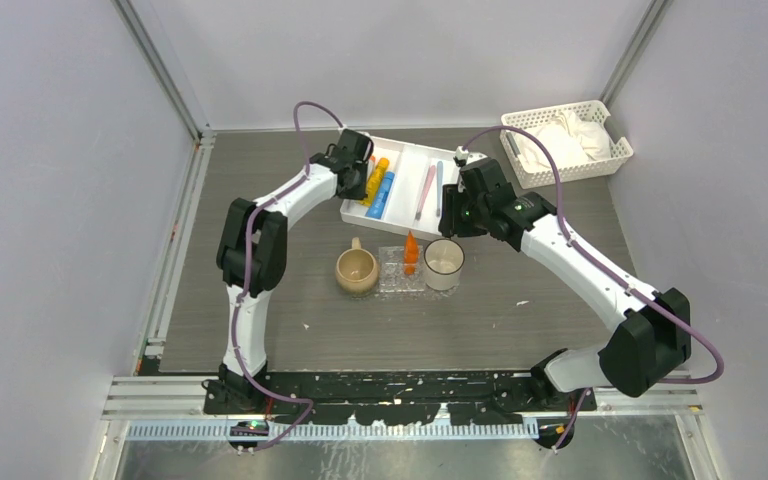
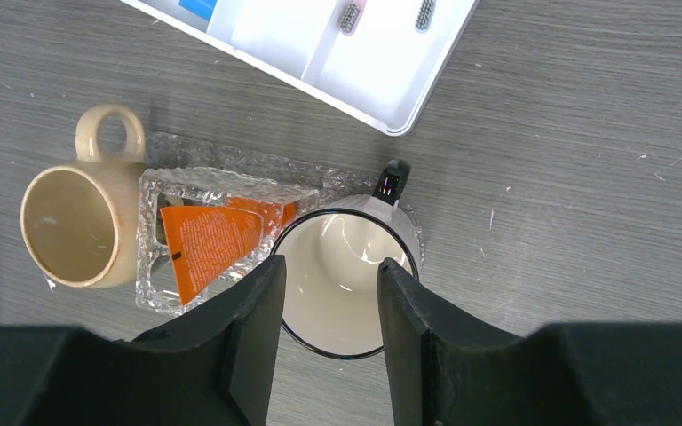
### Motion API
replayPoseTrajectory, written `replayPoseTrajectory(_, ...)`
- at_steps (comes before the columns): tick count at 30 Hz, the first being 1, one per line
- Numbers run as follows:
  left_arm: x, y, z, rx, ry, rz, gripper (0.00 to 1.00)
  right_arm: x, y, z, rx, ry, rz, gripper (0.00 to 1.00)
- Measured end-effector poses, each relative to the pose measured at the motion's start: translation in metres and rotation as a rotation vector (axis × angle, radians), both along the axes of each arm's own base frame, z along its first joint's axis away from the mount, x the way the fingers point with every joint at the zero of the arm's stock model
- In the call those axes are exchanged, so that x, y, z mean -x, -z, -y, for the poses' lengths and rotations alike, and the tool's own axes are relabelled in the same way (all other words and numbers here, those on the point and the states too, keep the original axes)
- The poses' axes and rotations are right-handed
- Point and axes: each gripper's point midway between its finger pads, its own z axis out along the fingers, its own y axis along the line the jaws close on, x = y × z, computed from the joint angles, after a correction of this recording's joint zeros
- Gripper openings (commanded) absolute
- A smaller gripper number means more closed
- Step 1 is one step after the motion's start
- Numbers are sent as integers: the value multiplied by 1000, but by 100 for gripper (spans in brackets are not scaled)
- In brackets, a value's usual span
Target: Prepare toiletry sets of a toothbrush and toothpaste on the tray
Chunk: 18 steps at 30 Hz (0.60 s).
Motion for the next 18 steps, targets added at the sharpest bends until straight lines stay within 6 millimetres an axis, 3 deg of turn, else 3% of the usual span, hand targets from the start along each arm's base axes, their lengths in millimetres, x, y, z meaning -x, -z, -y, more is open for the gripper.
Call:
replayPoseTrajectory(6,-4,-2,-1,-13,6,12,21,-1,1,0,1,0,-2,48)
replayPoseTrajectory(18,-4,17,-3,-31,8,-17,18,-2,6,-2,4,-2,-14,47)
